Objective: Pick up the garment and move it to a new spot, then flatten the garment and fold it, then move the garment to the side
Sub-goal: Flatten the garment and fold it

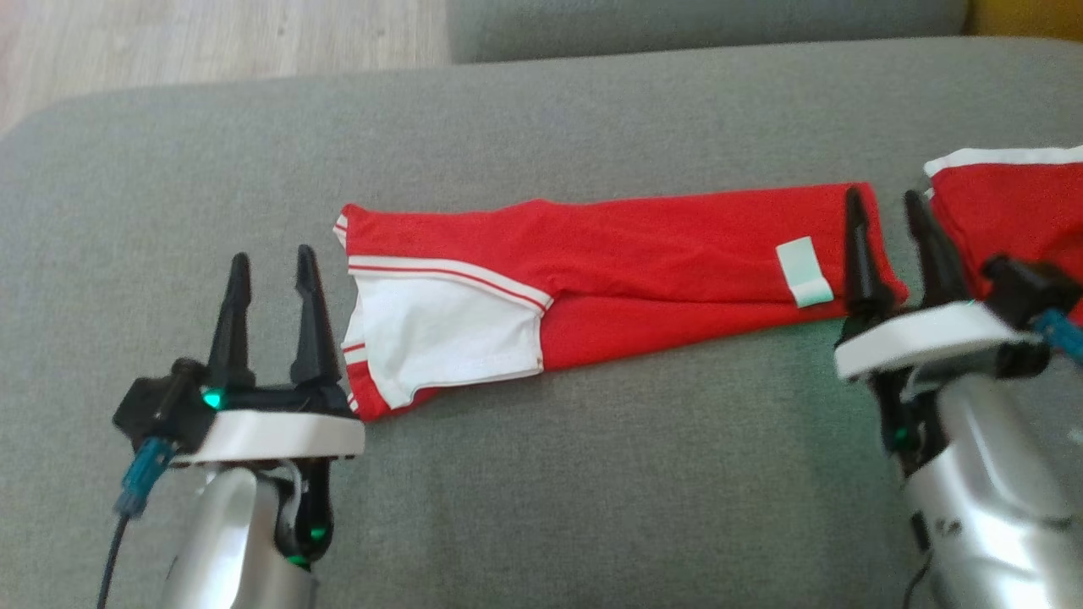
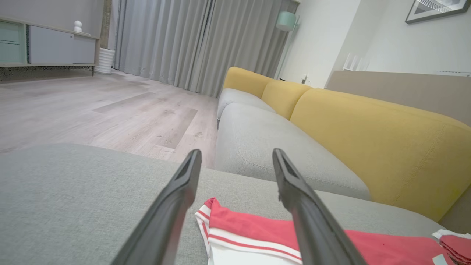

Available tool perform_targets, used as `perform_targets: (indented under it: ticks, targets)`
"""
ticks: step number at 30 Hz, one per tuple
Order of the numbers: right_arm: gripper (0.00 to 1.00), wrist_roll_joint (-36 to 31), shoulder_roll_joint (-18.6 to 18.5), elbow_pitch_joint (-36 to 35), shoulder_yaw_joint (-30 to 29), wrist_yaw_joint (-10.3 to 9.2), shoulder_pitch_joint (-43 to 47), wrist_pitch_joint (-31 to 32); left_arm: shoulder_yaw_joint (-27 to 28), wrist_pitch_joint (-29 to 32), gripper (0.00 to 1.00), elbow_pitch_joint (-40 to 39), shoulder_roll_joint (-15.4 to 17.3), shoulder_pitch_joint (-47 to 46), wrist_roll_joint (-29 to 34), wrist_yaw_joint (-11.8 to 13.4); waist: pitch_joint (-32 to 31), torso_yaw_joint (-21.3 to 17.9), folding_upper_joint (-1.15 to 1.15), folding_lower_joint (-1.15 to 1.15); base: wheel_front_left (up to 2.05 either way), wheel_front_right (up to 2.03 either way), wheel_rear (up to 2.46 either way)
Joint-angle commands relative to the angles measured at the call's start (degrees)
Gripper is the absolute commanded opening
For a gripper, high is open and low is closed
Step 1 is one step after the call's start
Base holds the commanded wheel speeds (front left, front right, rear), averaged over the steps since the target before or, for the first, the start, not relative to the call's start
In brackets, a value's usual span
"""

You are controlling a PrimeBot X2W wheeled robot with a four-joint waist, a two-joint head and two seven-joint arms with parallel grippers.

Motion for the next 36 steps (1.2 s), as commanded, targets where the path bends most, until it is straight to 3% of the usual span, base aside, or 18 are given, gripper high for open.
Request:
perform_targets:
  ticks: [1,11,17,23,24,25,26,30,36]
  targets:
    - [1.0,-1.34,-0.63,-0.38,-0.35,-0.04,-4.02,0.58,1.31,-0.29,1.0,-1.12,0.25,-3.44,0.79,-0.68,1.43,0.73,0.0,0.0,0.0,0.0,0.0]
    - [1.0,-8.2,-1.2,15.08,-13.07,-0.04,-10.86,6.72,-0.76,-0.29,1.0,0.36,-0.22,-6.51,1.45,-1.89,5.47,3.7,0.0,0.0,0.0,0.0,0.0]
    - [1.0,-11.05,0.73,21.81,-17.16,-0.04,-11.39,7.36,-1.6,-0.29,1.0,0.61,-0.24,-6.65,0.65,-2.05,5.61,4.09,0.0,0.0,0.0,0.0,0.0]
    - [1.0,-11.95,2.62,26.51,-17.48,-0.04,-12.6,7.75,-1.92,-0.29,1.0,0.76,-0.25,-6.81,0.48,-2.14,5.58,3.6,0.0,0.0,0.0,0.0,0.0]
    - [0.85,-11.84,2.82,26.99,-17.24,-0.04,-12.86,7.75,-1.89,-0.29,1.0,0.78,-0.25,-6.84,0.48,-2.15,5.56,3.46,0.0,0.0,0.0,0.0,0.0]
    - [0.36,-11.71,2.99,27.35,-16.9,-0.04,-13.1,7.63,-1.85,-0.29,1.0,0.79,-0.25,-6.84,0.5,-2.15,5.51,3.31,0.0,0.0,0.0,0.0,0.0]
    - [0.0,-11.25,3.23,27.52,-16.04,-0.04,-13.64,6.82,-1.77,-0.29,1.0,0.85,-0.25,-6.72,0.54,-2.17,5.35,2.96,0.0,0.0,0.0,0.0,0.0]
    - [0.0,-10.95,1.7,27.18,-15.05,-0.04,-14.27,4.58,-1.54,-0.29,1.0,1.04,-0.25,-6.36,0.62,-2.19,4.82,2.19,0.0,0.0,0.0,0.0,0.0]
    - [0.0,-10.57,-4.86,26.58,-17.6,-0.04,-14.64,2.17,-1.65,-0.29,1.0,1.11,-0.25,-6.05,0.12,-2.22,3.55,1.44,0.0,0.0,0.0,0.0,0.0]
